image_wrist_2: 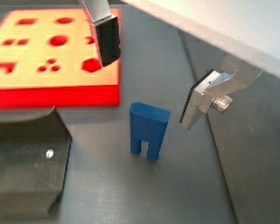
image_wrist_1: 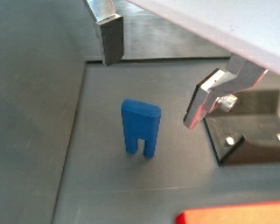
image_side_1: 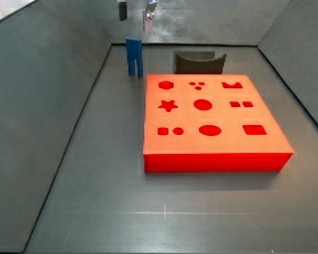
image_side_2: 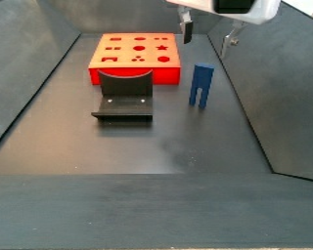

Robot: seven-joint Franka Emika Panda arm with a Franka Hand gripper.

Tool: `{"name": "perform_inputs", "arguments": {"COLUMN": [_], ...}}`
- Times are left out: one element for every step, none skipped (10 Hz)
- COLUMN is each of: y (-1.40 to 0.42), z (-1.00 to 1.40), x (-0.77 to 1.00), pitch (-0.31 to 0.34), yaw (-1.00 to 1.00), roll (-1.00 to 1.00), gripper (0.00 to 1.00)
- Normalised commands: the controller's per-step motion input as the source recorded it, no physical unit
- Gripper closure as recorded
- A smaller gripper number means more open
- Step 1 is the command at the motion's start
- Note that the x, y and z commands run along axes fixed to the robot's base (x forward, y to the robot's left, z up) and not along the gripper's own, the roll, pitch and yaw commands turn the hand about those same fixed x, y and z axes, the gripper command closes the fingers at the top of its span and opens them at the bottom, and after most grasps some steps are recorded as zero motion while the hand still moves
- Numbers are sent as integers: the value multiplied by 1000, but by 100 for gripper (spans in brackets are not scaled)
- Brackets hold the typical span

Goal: Pick up the square-circle object. Move up. Rotate the square-circle object. Move to above the board. Insert the square-circle object.
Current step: Rotate the square-circle object.

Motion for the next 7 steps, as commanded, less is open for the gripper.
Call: {"name": "perform_inputs", "arguments": {"y": [-8, -7, -7, -7, -7, -7, -7], "z": [-15, -15, -15, -15, -15, -15, -15], "x": [17, 17, 17, 17, 17, 17, 17], "pitch": [13, 15, 17, 18, 21, 24, 28], "yaw": [1000, 1000, 1000, 1000, 1000, 1000, 1000], "roll": [-16, -17, -20, -21, -24, -29, -34], "gripper": [0, 0, 0, 0, 0, 0, 0]}}
